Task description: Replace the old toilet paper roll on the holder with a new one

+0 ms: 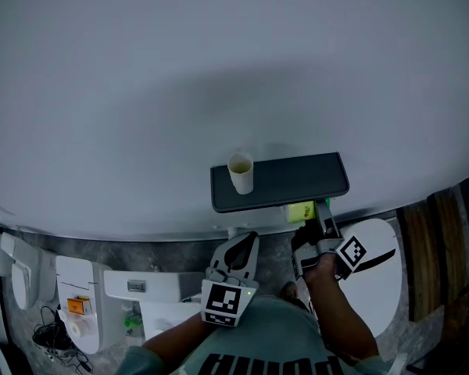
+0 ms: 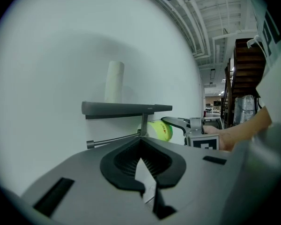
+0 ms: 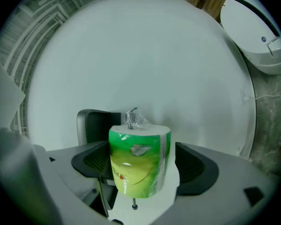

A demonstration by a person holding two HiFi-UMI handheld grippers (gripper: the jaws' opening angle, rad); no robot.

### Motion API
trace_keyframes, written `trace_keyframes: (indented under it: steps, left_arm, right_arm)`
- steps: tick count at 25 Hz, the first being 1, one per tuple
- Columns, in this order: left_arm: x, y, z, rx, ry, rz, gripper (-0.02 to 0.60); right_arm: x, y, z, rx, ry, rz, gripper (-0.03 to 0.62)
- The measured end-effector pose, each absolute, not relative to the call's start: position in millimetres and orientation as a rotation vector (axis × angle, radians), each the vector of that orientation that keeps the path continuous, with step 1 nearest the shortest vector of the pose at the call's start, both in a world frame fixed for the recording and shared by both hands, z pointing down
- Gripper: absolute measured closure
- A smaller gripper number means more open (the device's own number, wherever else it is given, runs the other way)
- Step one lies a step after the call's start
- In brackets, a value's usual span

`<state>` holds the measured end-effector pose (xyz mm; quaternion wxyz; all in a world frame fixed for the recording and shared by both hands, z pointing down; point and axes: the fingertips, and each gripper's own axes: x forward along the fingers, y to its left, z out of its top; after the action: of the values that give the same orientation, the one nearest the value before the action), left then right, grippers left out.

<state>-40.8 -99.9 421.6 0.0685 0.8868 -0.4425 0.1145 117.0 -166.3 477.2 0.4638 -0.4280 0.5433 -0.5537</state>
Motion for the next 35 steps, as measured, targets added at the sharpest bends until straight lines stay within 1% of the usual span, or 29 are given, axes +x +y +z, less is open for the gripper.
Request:
trace_keyframes:
  steps: [8,14,20,22,24,27,31,33,35]
  left_arm:
    - [-23.1,-93.5,424.2,2.681,-1.284,0.331,0.578]
    - [-9.6,-91.4,427.1,2.68,-1.253,0.333,0.578]
    - [0.0,-88.0,426.9,2.68,-1.251,0.331,0.578]
    - [1.0,-87.3,427.2,2.676,-1.258,0.333,0.578]
    - [0.2,-86.9,426.9,2.67,-1.276,0.338,0.578]
    - [-1.9,-86.7,424.6,2.655,-1.31,0.338,0.578]
    - [-1.2,-84.2,418.0,2.646,-1.332,0.31,0.578]
    - [-0.8,-82.8,415.1,2.647,-1.346,0.297,0.578]
    - [0.0,-81.6,412.4,2.65,-1.363,0.283,0.577]
  right_arm:
    - [119.6,-129.1,482.1,-1.071,1.405,-1.376,0.164]
    - [122.0,-100.9,457.0,-1.203,1.673,-1.266,0.166]
    - [124.9,-87.6,439.2,-1.262,1.807,-1.199,0.169]
    - [124.3,-84.9,435.3,-1.291,1.863,-1.176,0.182]
    - [123.2,-82.8,429.3,-1.358,1.956,-1.137,0.248]
    - [120.4,-80.9,420.6,-1.469,2.133,-1.024,0.381]
    - [120.3,-77.7,414.9,-1.645,2.346,-0.827,0.542]
    - [120.9,-76.2,410.2,-1.716,2.413,-0.744,0.577]
    - [120.3,-74.3,405.1,-1.766,2.468,-0.674,0.582]
